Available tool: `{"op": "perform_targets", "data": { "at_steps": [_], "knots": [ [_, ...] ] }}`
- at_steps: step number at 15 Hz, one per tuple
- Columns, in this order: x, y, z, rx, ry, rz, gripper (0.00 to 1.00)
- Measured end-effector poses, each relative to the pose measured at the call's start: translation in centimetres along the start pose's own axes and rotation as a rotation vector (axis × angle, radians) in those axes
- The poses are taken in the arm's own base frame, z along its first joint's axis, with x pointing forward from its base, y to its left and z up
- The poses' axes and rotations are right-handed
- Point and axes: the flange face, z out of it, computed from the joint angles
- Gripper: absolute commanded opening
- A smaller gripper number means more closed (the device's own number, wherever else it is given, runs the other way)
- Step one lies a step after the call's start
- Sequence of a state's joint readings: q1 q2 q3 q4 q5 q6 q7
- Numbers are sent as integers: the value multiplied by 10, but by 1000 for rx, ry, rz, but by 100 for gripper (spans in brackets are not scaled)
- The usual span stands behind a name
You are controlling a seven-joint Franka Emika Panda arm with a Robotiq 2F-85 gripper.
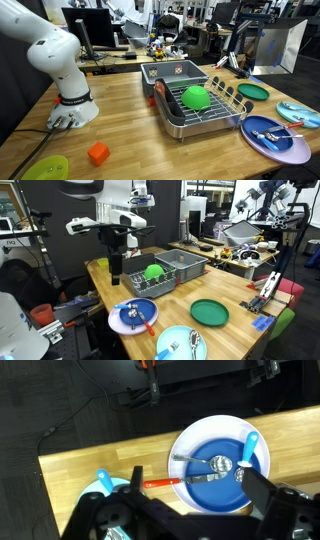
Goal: Move the fork from the light blue plate to the dark blue plate
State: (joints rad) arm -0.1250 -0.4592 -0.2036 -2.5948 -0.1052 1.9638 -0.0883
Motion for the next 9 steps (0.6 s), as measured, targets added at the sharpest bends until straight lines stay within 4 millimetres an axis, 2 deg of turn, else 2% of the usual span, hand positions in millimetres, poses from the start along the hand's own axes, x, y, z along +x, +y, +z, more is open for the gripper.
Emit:
{"op": "perform_targets", "data": {
  "at_steps": [4,6,9],
  "knots": [
    [0,-1,1,13,-2,5,100],
    [3,-4,3,90,3,67,100],
    [14,3,19,213,-4,192,100]
  ]
}}
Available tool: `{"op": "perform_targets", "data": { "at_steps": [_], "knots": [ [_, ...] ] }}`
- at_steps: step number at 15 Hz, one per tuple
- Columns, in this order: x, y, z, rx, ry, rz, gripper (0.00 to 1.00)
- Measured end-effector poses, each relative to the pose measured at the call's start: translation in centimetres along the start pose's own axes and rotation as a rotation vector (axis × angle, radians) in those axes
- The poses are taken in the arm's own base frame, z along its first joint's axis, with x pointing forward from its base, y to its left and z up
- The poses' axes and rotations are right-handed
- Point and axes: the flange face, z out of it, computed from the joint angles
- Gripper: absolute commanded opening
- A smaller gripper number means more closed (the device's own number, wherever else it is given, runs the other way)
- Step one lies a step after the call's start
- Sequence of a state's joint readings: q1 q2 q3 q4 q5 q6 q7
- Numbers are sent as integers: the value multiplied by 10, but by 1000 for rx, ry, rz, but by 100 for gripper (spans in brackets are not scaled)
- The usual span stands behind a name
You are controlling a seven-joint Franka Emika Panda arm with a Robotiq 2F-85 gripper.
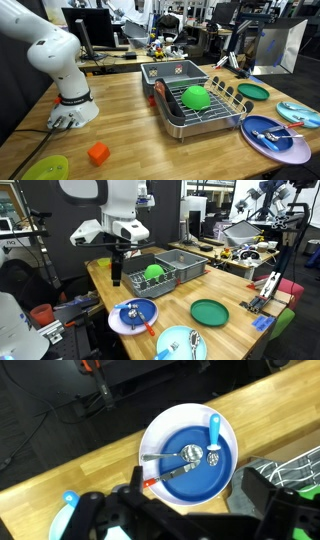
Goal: Move the fork from the light blue plate to the dark blue plate
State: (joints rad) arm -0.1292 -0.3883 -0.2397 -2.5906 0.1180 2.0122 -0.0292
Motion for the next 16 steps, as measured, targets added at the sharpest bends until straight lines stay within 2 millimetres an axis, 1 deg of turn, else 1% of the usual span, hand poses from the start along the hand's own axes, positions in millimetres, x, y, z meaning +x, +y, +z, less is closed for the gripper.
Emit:
{"op": "perform_targets", "data": {
  "at_steps": [2,5,7,9,10,11,13,16],
  "knots": [
    [15,17,19,56,-3,102,100],
    [37,55,53,96,18,272,100],
    [46,77,75,109,12,390,100],
    [50,91,96,120,-8,505,100],
    [51,94,102,115,-19,513,100],
    [51,93,103,114,-20,511,100],
    [52,90,98,117,-10,503,100],
    [52,90,97,118,-7,502,100]
  ]
}}
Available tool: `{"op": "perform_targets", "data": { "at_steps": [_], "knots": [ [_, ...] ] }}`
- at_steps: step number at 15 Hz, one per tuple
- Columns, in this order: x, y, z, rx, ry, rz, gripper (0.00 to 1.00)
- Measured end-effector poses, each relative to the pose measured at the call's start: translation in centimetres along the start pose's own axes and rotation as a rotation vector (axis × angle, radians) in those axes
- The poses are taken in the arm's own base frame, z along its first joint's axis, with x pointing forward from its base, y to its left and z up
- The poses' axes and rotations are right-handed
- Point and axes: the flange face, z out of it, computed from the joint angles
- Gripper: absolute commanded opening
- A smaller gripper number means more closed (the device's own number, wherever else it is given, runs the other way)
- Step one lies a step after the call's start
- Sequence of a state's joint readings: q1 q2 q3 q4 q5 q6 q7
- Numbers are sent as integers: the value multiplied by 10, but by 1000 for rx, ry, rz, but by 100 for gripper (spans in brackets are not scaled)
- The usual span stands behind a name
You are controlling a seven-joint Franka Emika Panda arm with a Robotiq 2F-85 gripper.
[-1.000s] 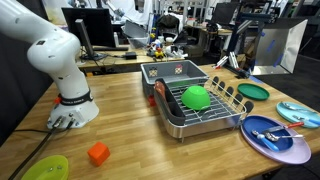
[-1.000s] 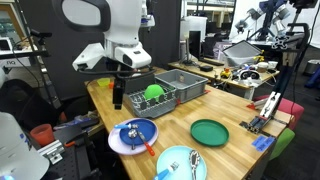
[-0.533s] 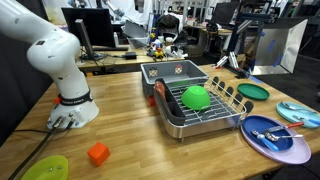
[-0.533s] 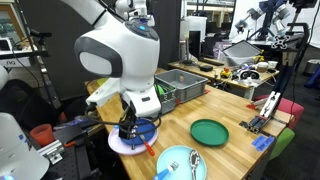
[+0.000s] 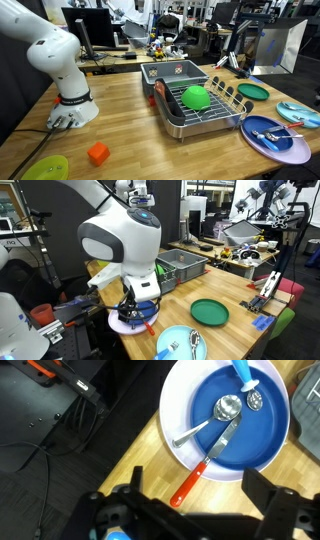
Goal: Move the fork from the light blue plate to the dark blue plate
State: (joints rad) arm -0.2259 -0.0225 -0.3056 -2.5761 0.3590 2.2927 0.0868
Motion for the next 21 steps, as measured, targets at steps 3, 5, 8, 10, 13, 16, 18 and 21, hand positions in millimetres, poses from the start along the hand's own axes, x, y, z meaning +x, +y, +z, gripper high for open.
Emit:
{"op": "perform_targets", "data": {
  "at_steps": [3,5,8,10,13,16,18,21],
  "knots": [
    [0,0,0,1,-3,8,100],
    [4,0,1,14,-6,92,100],
    [22,3,5,32,-13,257,100],
    [37,12,16,19,-26,369,100],
    [57,33,41,-3,-60,543,100],
    [76,58,56,37,-86,706,100],
    [84,71,62,76,-104,784,100],
    [87,70,62,87,-112,804,100]
  ]
}}
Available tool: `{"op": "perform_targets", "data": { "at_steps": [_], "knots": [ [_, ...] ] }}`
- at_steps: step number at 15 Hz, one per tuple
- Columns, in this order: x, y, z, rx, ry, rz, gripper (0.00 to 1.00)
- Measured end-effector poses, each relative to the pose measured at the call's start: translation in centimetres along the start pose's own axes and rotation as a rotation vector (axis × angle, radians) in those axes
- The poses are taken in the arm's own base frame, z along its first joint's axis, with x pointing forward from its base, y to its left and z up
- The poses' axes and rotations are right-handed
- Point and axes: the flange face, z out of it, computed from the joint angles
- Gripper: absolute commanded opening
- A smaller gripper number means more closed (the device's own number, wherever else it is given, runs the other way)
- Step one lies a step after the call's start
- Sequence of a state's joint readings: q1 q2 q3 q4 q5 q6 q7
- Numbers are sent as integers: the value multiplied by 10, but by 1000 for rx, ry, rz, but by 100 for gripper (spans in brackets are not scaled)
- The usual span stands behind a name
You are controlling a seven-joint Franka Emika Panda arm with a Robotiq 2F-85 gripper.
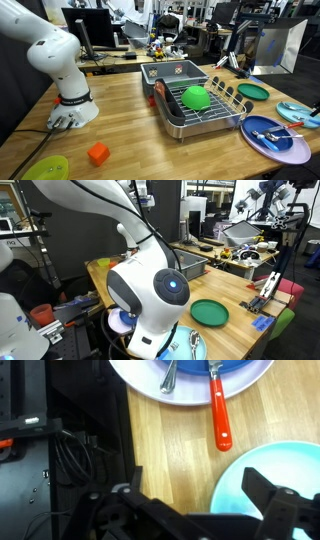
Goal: Move the fork from the light blue plate to the dark blue plate
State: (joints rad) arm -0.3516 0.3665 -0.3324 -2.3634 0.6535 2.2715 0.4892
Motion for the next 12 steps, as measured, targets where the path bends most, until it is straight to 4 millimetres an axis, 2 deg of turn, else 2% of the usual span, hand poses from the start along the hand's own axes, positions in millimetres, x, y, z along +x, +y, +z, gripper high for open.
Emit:
{"op": "perform_targets", "data": {
  "at_steps": [7,12],
  "knots": [
    [0,-1,0,0,-2,9,100],
    [1,-9,-3,60,-34,119,100]
  ]
}}
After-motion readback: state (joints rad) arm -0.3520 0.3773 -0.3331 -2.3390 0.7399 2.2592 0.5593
